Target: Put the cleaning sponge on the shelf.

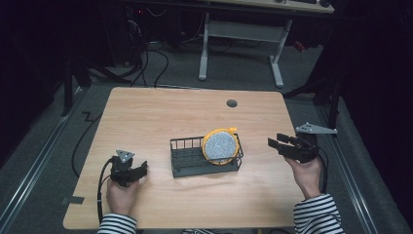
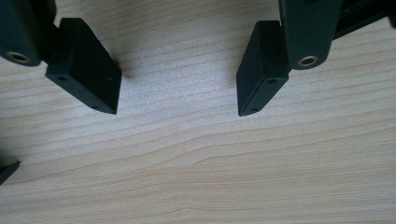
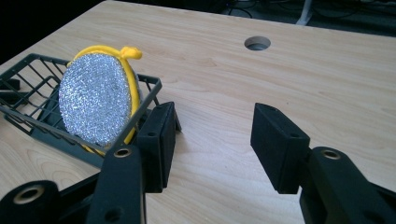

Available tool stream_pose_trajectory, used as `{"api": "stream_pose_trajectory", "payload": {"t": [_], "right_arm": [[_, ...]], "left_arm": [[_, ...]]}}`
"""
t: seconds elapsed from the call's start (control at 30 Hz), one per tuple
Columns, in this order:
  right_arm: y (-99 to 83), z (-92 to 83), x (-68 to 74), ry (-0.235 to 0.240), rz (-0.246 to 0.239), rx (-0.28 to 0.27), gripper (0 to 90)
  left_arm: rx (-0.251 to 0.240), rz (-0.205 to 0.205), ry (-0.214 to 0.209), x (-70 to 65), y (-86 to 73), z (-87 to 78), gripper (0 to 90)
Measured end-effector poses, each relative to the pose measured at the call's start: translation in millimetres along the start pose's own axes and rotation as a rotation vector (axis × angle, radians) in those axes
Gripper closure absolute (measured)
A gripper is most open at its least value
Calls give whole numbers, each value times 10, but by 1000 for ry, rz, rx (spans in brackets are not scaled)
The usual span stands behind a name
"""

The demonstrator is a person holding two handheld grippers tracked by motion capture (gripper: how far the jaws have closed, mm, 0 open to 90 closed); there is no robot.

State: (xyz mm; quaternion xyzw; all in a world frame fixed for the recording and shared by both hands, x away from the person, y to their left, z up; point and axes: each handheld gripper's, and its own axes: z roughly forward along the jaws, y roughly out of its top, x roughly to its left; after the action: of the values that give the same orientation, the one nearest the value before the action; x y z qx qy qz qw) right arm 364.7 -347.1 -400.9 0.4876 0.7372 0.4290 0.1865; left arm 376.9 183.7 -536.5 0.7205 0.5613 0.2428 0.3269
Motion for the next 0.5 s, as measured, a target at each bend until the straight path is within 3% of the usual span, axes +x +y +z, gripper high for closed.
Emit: {"api": "stream_pose_trajectory", "payload": {"t": [0.5], "right_arm": [[-412,-73,-176,-29,73,-11,499]], "left_arm": [[1,2,3,-4,0,1,316]]}}
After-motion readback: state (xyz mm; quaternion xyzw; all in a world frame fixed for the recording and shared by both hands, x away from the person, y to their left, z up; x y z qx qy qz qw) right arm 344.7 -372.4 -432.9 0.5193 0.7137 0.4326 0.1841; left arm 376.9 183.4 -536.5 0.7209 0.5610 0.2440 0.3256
